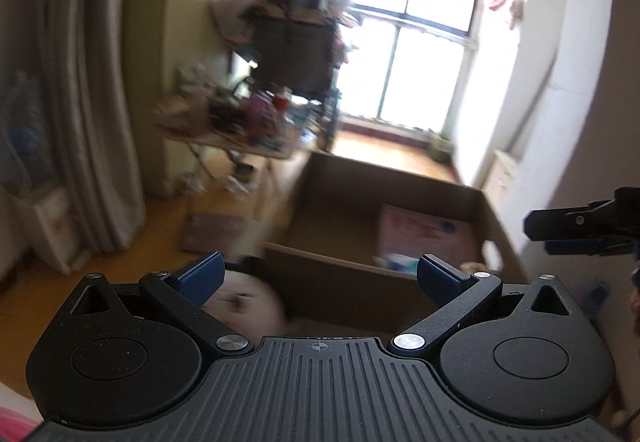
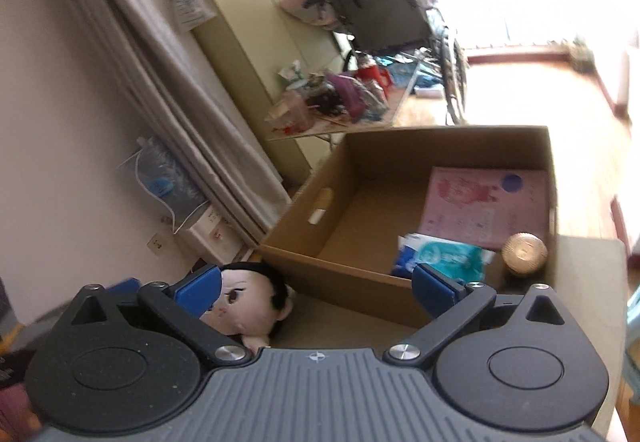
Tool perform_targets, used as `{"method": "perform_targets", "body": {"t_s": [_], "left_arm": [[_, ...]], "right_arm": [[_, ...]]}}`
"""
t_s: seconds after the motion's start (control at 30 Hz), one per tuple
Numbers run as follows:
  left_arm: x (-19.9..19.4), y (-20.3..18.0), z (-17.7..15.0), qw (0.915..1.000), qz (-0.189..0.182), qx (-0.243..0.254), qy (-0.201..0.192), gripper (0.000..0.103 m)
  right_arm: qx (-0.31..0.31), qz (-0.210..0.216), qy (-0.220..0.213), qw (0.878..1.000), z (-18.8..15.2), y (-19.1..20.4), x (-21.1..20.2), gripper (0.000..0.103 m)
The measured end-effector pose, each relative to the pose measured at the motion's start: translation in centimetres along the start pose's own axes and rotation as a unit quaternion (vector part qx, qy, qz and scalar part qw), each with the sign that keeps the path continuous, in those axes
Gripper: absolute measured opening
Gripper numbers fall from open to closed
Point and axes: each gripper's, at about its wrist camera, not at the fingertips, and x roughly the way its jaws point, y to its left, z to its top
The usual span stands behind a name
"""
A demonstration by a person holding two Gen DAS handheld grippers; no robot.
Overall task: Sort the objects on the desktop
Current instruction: 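Open both grippers and withdraw them from the box toward the plush doll, then close both grippers on the plush doll's body from its two sides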
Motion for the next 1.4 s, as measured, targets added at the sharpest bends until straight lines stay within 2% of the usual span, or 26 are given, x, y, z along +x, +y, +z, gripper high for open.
{"method": "perform_targets", "body": {"t_s": [0.13, 0.3, 0.4, 0.5, 0.73, 0.87, 1.07, 1.13, 1.4], "left_arm": [[-2.5, 4.0, 0.2, 0.9985, 0.046, 0.002, -0.029, 0.103], [-1.7, 8.3, -0.8, 0.9968, 0.075, -0.026, 0.0, 0.103], [0.7, 9.2, -2.1, 0.997, 0.043, -0.052, 0.038, 0.103], [3.4, 10.1, -3.8, 0.9932, 0.002, -0.081, 0.084, 0.103], [8.5, 10.8, -6.9, 0.9825, -0.041, -0.083, 0.162, 0.103], [9.7, 11.2, -7.7, 0.9789, -0.059, -0.085, 0.176, 0.103], [11.0, 11.0, -8.7, 0.9729, -0.086, -0.086, 0.197, 0.103], [11.3, 10.7, -8.8, 0.9713, -0.09, -0.08, 0.205, 0.103], [10.8, 9.6, -9.1, 0.9726, -0.082, -0.059, 0.21, 0.103]], "right_arm": [[-0.006, 0.02, -0.006, 1.0, -0.5, 2.2, 1.4, 0.103], [0.01, 0.059, 0.024, 0.998, -1.6, 3.3, 4.6, 0.103], [0.038, 0.077, 0.066, 0.994, -2.6, 3.3, 7.6, 0.103], [0.064, 0.08, 0.108, 0.989, -3.8, 3.3, 10.9, 0.103], [0.09, 0.07, 0.175, 0.978, -5.9, 4.0, 17.9, 0.101], [0.116, 0.074, 0.221, 0.966, -6.9, 3.9, 21.6, 0.097], [0.146, 0.09, 0.264, 0.949, -8.2, 3.7, 25.1, 0.091], [0.158, 0.107, 0.276, 0.942, -8.4, 3.7, 25.4, 0.091], [0.154, 0.122, 0.292, 0.936, -8.6, 3.5, 24.3, 0.091]]}}
